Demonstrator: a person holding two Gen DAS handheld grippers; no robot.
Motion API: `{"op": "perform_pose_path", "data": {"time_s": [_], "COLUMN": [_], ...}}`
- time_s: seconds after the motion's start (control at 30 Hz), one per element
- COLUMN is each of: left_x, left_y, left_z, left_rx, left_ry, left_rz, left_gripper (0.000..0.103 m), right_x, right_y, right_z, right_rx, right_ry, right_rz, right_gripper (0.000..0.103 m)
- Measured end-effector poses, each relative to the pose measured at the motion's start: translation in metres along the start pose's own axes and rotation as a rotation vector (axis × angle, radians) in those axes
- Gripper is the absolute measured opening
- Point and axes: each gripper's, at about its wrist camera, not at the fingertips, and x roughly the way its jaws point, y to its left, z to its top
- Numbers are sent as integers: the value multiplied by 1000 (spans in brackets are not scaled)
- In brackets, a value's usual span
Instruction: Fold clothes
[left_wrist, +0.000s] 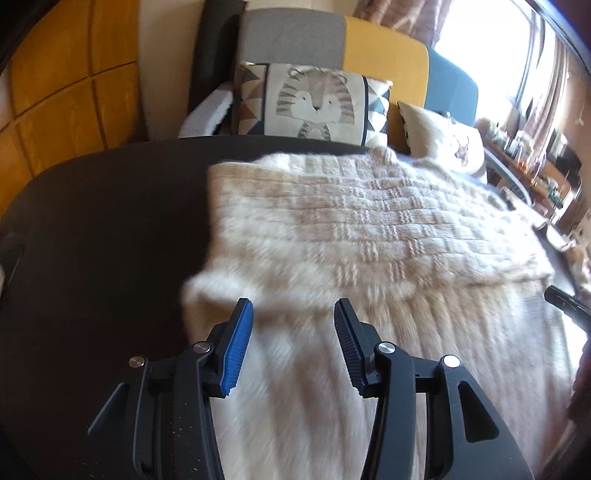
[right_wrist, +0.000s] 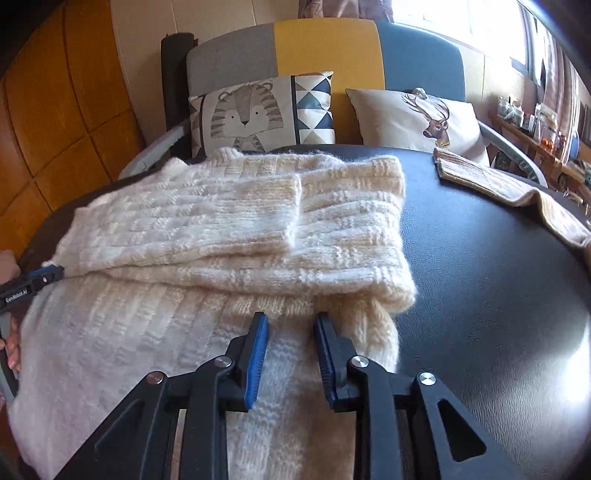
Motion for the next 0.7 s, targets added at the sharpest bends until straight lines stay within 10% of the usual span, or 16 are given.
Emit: {"op": "perform_pose_path", "data": {"time_s": [0.23, 0.7], "left_x": [-73, -131], "left_y": [51, 85], "left_z": [-53, -169], "left_rx": [-73, -145], "left_ry": [-29, 77], "left_rz": [-87, -214], "left_gripper": [49, 49], "right_x": [-83, -146], "right_y": [-3, -35], "right_z": [-44, -159], "right_rx": [93, 242], "right_ry": [-77, 94], "right_rz": [159, 256], "right_gripper": [26, 26]}}
